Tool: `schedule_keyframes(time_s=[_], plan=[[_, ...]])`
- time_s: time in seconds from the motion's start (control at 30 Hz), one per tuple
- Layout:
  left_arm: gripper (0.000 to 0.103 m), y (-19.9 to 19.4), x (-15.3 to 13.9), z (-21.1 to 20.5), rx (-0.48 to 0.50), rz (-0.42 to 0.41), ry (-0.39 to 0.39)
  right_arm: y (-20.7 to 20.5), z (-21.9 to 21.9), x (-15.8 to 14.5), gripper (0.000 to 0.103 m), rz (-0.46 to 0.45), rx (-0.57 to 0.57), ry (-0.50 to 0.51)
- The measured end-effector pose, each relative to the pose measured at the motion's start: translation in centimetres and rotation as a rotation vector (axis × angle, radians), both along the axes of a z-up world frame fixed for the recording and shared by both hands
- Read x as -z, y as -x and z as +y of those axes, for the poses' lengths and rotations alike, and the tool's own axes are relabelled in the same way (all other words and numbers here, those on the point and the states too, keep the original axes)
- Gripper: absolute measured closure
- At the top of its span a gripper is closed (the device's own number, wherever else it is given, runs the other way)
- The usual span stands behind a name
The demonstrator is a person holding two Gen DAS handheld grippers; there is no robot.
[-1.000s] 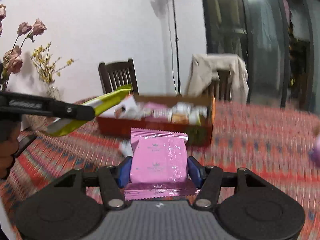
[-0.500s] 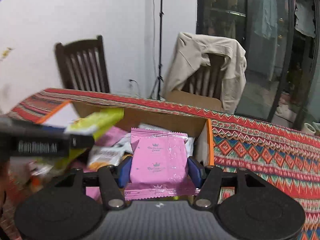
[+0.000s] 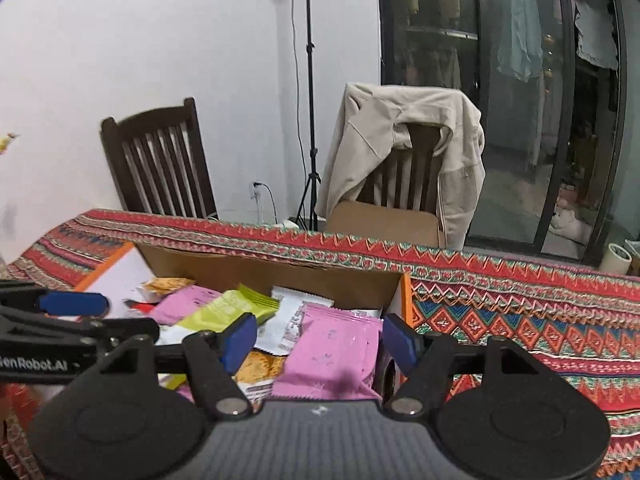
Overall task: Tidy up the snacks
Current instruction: 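Carry both packets into the orange box and open both tools, then move left tool back toward the last white packet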
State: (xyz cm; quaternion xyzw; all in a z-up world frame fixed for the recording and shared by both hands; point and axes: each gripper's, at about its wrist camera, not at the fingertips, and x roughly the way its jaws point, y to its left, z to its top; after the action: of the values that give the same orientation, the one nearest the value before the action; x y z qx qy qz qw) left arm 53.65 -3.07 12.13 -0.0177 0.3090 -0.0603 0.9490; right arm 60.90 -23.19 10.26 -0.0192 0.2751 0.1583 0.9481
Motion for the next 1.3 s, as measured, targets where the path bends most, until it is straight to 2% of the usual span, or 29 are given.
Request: schedule_keyframes(time_s=[0.1,0.23,0.33,0.43,0.53,0.7,0.87,1.03,1.3], plan=[[0.021,4.2,-1.7,0.8,0.018,-0.044,-0.013,3.2,-0.8,-1.9,0.034,-0.035,-0.020,0.013],[0.016,11.2,-3.3,2.1,0.040,-0.101,-0.020,9.6,-2.4,-4.4,0.022,-0.086,-0.059,0.015],[0.014,16.6,-3.6,2.6,0.050,-0.141,-0.061,14.7,-3.7,-5.4,0.021,-0.110,-0.084,0.013],[0.007,22.1,-3.4,2.8,0.047,-0.197,-0.100,20.0,-4.7,-5.3,0.015,-0.129,-0.109,0.013],[0.006,27.1,-2.4,3.2,0.032,-0.223,-0.088,25.5,-5.3,-4.3,0.015,-0.133,-0.130,0.010],[0.005,32.9,0.2,3.5,-0.045,-0.201,-0.054,32.4,-5.6,-1.3,0.014,-0.121,-0.124,0.006],[0.005,36.8,2.5,3.7,-0.071,-0.139,-0.031,37.2,-5.5,2.4,0.014,-0.056,-0.081,-0.033],[0.005,37.7,3.7,3.8,-0.096,-0.101,-0.038,39.4,-5.2,6.0,0.014,0.033,-0.096,-0.056],[0.005,36.4,4.3,3.3,-0.089,-0.085,-0.039,39.1,-5.7,6.1,0.014,0.014,-0.056,-0.068]])
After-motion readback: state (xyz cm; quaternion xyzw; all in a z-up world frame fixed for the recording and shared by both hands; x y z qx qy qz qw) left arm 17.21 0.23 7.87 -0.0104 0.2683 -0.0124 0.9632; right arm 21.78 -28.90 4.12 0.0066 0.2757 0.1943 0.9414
